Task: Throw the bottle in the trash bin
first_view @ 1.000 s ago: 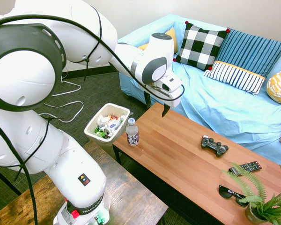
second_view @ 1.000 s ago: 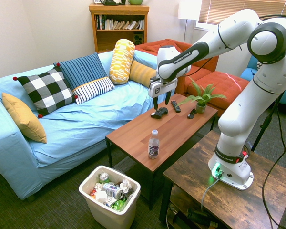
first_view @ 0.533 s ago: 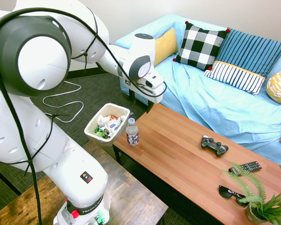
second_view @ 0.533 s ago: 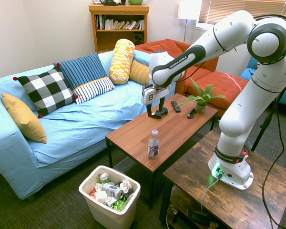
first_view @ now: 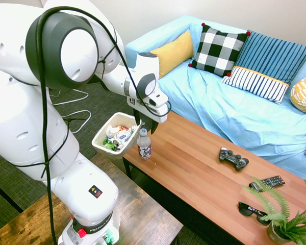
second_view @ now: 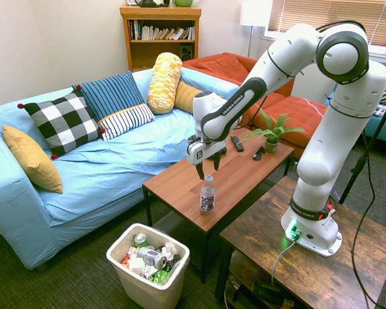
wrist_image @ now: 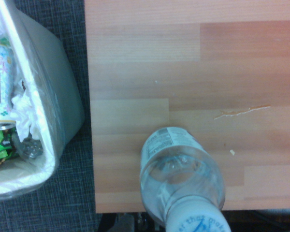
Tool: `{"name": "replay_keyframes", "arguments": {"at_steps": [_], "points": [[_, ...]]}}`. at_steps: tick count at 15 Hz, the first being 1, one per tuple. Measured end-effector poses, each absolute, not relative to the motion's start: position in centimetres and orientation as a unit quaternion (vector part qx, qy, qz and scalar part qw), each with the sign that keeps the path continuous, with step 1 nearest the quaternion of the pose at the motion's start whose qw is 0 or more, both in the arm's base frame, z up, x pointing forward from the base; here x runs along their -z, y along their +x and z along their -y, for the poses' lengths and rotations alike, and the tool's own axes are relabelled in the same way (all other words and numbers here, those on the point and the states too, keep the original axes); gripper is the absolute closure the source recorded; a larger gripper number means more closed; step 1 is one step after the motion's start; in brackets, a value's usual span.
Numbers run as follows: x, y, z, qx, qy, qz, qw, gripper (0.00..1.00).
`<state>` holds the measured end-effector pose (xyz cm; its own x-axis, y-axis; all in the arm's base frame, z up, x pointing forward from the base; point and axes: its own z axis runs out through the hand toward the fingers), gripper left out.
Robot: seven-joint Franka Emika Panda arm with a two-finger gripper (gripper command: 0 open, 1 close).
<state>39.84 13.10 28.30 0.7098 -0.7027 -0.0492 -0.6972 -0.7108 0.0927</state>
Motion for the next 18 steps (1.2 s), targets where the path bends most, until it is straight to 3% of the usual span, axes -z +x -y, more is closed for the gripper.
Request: {"name": "replay_keyframes", "arguments": {"at_steps": [5, 6, 18], "points": [[-26.7, 39.2, -13.6, 0.049, 0.922, 0.382, 0.047, 0.00], [-26.3, 39.2, -13.6, 0.050, 0.921, 0.383, 0.050, 1.00], [-24.4, 39.8, -13.9, 0.053, 0.921, 0.382, 0.054, 1.00]]}}
